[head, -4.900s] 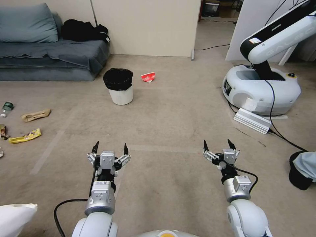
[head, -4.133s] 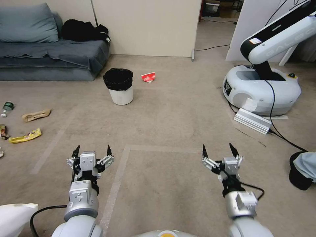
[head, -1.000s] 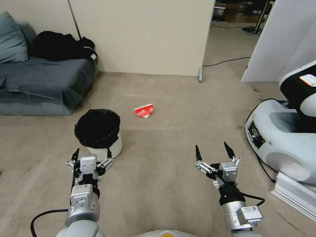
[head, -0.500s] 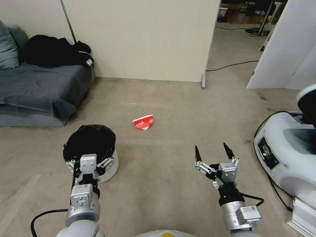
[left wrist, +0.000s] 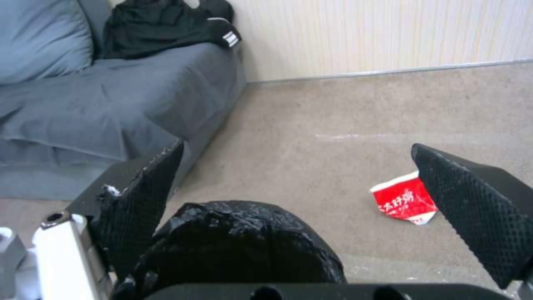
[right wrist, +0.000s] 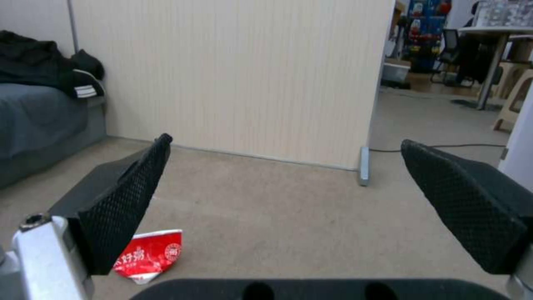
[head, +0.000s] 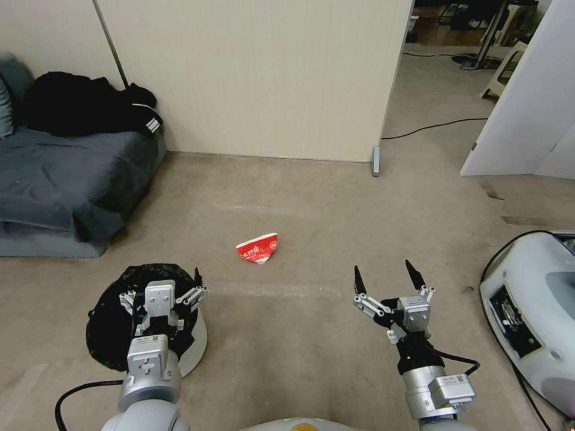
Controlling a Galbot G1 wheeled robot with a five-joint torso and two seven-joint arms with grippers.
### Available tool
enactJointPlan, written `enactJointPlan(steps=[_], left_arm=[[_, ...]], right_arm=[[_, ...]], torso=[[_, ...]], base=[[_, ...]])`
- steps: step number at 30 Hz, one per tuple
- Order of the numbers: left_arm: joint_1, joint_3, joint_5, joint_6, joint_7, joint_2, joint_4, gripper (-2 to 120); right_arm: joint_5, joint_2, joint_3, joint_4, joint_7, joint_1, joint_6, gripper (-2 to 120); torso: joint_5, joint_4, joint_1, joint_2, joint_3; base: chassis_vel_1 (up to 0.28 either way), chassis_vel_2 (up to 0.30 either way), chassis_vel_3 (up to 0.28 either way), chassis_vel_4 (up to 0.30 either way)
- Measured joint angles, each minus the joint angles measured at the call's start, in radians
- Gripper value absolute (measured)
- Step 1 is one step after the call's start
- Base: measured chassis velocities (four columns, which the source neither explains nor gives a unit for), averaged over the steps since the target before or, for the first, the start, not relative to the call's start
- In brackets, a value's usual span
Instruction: Pick up the trash bin, then pick up the garbage from the floor and place it into the trash bin.
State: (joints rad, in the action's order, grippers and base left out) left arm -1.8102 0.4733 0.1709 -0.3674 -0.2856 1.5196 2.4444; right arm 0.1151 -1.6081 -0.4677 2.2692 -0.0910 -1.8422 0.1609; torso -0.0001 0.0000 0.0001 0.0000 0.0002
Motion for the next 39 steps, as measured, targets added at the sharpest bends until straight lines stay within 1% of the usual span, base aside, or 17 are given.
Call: enactJointPlan(steps=[4,10,13,14,16,17,18,20,22,24,26,27,29,36,39], left_arm=[[-0.003,0.003,0.000,-0.002,-0.005,-0.001,0.006,100],[-0.002,0.015,-0.006,-0.024,-0.022,-0.002,0.023,100],[0.006,0.040,-0.037,-0.072,-0.035,-0.002,0.041,100],[0.006,0.040,-0.037,-0.072,-0.035,-0.002,0.041,100],[0.012,0.051,-0.055,-0.099,-0.043,-0.001,0.048,100],[0.020,0.062,-0.071,-0.123,-0.051,0.001,0.051,100],[0.020,0.062,-0.071,-0.123,-0.051,0.001,0.051,100],[0.042,0.091,-0.104,-0.163,-0.068,0.005,0.052,100],[0.069,0.131,-0.136,-0.197,-0.075,0.009,0.041,100],[0.080,0.147,-0.148,-0.206,-0.077,0.010,0.035,100],[0.120,0.200,-0.183,-0.240,-0.089,0.014,0.008,100],[0.120,0.200,-0.183,-0.240,-0.089,0.014,0.008,100],[0.148,0.237,-0.212,-0.263,-0.101,0.017,-0.016,100],[0.192,0.289,-0.272,-0.300,-0.124,0.020,-0.065,100],[0.217,0.313,-0.349,-0.337,-0.149,0.020,-0.089,100]], right_arm=[[-0.002,0.000,0.001,-0.002,-0.002,0.000,0.002,100],[-0.004,0.000,0.001,-0.003,-0.002,0.001,0.004,100],[-0.010,0.000,-0.001,-0.003,-0.001,0.003,0.005,100],[-0.010,0.000,-0.001,-0.003,-0.001,0.003,0.005,100],[-0.010,0.000,-0.001,-0.004,-0.001,0.003,0.006,100],[-0.010,0.000,-0.001,-0.005,-0.001,0.004,0.007,100],[-0.010,0.000,-0.001,-0.005,-0.001,0.004,0.007,100],[-0.010,0.000,-0.002,-0.008,-0.001,0.006,0.013,100],[-0.010,0.000,-0.003,-0.010,-0.003,0.006,0.017,100],[-0.010,0.000,-0.004,-0.010,-0.003,0.007,0.018,100],[-0.010,0.000,-0.004,-0.011,-0.007,0.008,0.020,100],[-0.010,0.000,-0.004,-0.011,-0.007,0.008,0.020,100],[-0.011,0.000,-0.005,-0.013,-0.008,0.008,0.023,100],[-0.010,0.000,-0.010,-0.018,-0.010,0.008,0.031,100],[-0.010,0.000,-0.010,-0.018,-0.013,0.007,0.034,100]], torso=[[0.0001,0.0000,0.000,0.000,0.000],[0.0001,0.0000,0.000,0.000,0.000],[0.0001,0.0001,0.000,0.000,0.000],[0.0001,0.0001,0.000,0.000,0.000],[0.0000,0.0000,0.000,0.000,0.000],[0.0001,0.0000,0.000,0.000,0.000],[0.0001,0.0000,0.000,0.000,0.000],[0.0000,0.0001,0.000,0.000,0.000],[0.0001,0.0001,0.000,0.000,0.000],[-0.0001,0.0000,0.000,0.000,0.000],[-0.0001,0.0000,0.000,0.000,0.000],[-0.0001,0.0000,0.000,0.000,0.000],[0.0001,0.0000,0.000,0.000,0.000],[-0.0001,0.0000,0.000,0.000,0.000],[0.0000,0.0000,0.000,0.000,0.000]], base=[[0.000,0.000,0.000,0.000],[0.000,0.000,0.000,0.000],[0.000,0.000,0.000,0.000],[0.000,0.000,0.000,0.000],[0.000,0.000,0.000,0.000],[0.000,0.000,0.000,0.000],[0.000,0.000,0.000,0.000],[0.000,0.000,0.000,0.000],[0.000,0.000,0.000,0.000],[0.000,0.000,0.000,0.000],[0.000,0.000,0.000,0.000],[0.000,0.000,0.000,0.000],[0.000,0.000,0.000,0.000],[0.000,0.000,0.000,0.000],[0.000,0.000,0.000,0.000]])
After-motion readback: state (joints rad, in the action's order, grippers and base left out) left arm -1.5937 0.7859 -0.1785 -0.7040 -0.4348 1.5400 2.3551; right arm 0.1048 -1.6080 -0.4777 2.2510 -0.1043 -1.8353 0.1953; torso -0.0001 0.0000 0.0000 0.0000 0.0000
